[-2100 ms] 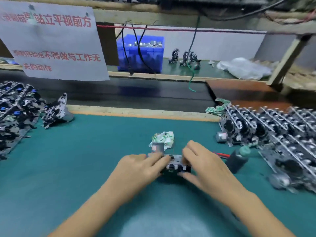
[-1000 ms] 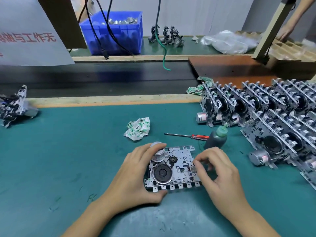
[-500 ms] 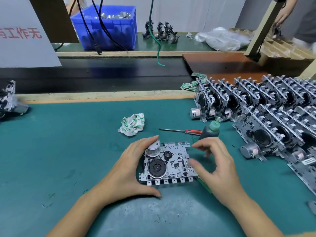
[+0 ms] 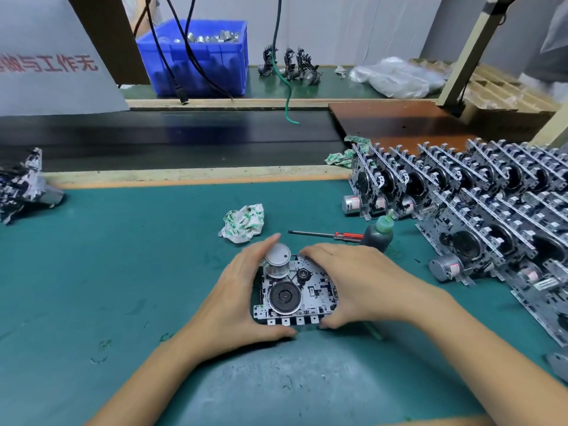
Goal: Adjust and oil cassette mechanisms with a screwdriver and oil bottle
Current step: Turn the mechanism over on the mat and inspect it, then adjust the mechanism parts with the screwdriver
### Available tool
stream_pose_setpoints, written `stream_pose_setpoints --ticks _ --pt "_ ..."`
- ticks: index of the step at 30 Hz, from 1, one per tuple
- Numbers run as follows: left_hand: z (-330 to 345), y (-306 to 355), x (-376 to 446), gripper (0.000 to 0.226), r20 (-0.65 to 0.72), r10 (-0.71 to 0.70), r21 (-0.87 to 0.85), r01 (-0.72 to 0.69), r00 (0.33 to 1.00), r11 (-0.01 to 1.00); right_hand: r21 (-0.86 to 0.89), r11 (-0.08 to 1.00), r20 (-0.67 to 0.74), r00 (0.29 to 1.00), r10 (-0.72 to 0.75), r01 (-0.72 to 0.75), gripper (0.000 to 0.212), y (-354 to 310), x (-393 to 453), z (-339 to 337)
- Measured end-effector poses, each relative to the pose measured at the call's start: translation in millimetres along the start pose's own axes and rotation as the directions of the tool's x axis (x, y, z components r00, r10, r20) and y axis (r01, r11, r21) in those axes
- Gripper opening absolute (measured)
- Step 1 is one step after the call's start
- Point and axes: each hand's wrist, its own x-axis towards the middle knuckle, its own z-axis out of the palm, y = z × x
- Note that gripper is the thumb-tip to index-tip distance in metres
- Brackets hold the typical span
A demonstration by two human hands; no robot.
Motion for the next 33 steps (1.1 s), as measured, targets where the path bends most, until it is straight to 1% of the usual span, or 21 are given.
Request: stream_pose_setpoints --ticks 2,4,5,6,7,8,10,11,12,13,15,17,18,20,22,24,27,29,30,31,33 --pt "-1 -1 0 0.122 -0.054 -0.128 -0.187 0.116 0.99 0.976 0.106 0.994 -0.014 0.999 0.033 -0.031 0.094 3 0 -5" --pt "-6 0 6 0.112 0.021 -0.201 -0.487 0.186 0.979 0.854 0.411 0.911 -0.008 0.998 0.055 -0.047 0.084 5 -2 -8" --pt "-10 1 10 0.099 0.112 -0.144 -0.612 0.183 0.983 0.769 0.645 0.763 0.019 0.999 0.03 -0.035 0.075 4 -3 -10" --pt "-12 5 13 0.09 0.192 -0.09 -0.715 0.202 0.977 0.67 0.838 0.545 0.049 0.998 -0.026 -0.027 0.067 2 -4 -10" --pt "-14 9 15 0.094 0.253 -0.108 -0.774 0.268 0.961 0.574 0.941 0.336 0.06 0.993 -0.097 -0.024 0.061 -3 -4 -10" --pt "-15 11 19 0.105 0.328 -0.156 -0.831 0.363 0.932 0.422 0.984 0.175 0.057 0.985 -0.16 -0.029 0.059 -7 -3 -8" --pt "-11 14 27 0.109 0.395 -0.128 -0.893 0.413 0.91 0.178 0.994 -0.08 0.053 0.955 -0.293 -0.08 0.063 -19 0 0" --pt "-8 19 30 0.105 0.384 -0.075 -0.911 0.391 0.92 0.132 0.982 -0.159 0.042 0.944 -0.329 -0.099 0.056 -25 2 5" --pt "-4 22 32 0.104 0.351 -0.049 -0.932 0.354 0.935 0.083 0.982 -0.158 0.053 0.947 -0.316 -0.108 0.043 -29 4 8" --pt "-3 22 32 0.104 0.327 -0.015 -0.944 0.327 0.945 0.037 0.991 -0.094 0.063 0.962 -0.266 -0.091 0.029 -30 5 11" --pt "-4 18 31 0.106 0.3 0.071 -0.947 0.306 0.951 -0.097 0.998 0.05 0.042 0.992 -0.118 -0.036 0.025 -28 5 12" --pt "-7 9 30 0.107 0.283 0.105 -0.932 0.299 0.953 -0.203 0.972 0.23 -0.091 0.979 0.185 0.047 0.011 -20 3 13" --pt "-9 4 31 0.107 0.285 0.105 -0.928 0.302 0.953 -0.22 0.936 0.35 -0.173 0.919 0.355 0.041 0.013 -14 2 14" --pt "-10 -5 32 0.11 0.319 0.039 -0.926 0.32 0.947 -0.203 0.796 0.597 -0.32 0.765 0.559 -0.104 0.041 -4 -2 18" --pt "-6 -11 34 0.108 0.36 -0.049 -0.921 0.347 0.932 -0.179 0.497 0.789 -0.265 0.803 0.534 -0.361 0.042 1 -4 20" --pt "-3 -14 37 0.102 0.387 -0.093 -0.912 0.367 0.917 -0.183 0.191 0.864 -0.166 0.853 0.495 -0.465 0.031 -2 -2 29" --pt "0 -15 38 0.09 0.409 -0.16 -0.91 0.387 0.898 -0.152 0.128 0.874 -0.143 0.863 0.484 -0.469 0.018 -1 2 36" --pt "2 -17 39 0.084 0.418 -0.204 -0.906 0.39 0.885 -0.162 0.328 0.832 -0.115 0.855 0.506 -0.448 0.018 4 3 33" --pt "2 -17 39 0.084 0.428 -0.224 -0.901 0.395 0.876 -0.179 0.552 0.734 -0.064 0.858 0.51 -0.395 0.019 6 3 31" --pt "2 -17 40 0.085 0.44 -0.242 -0.895 0.401 0.865 -0.195 0.752 0.572 -0.002 0.866 0.5 -0.328 0.018 8 3 28" --pt "3 -18 42 0.089 0.456 -0.269 -0.888 0.414 0.848 -0.199 0.926 0.284 0.109 0.898 0.427 -0.248 0.017 7 3 23"
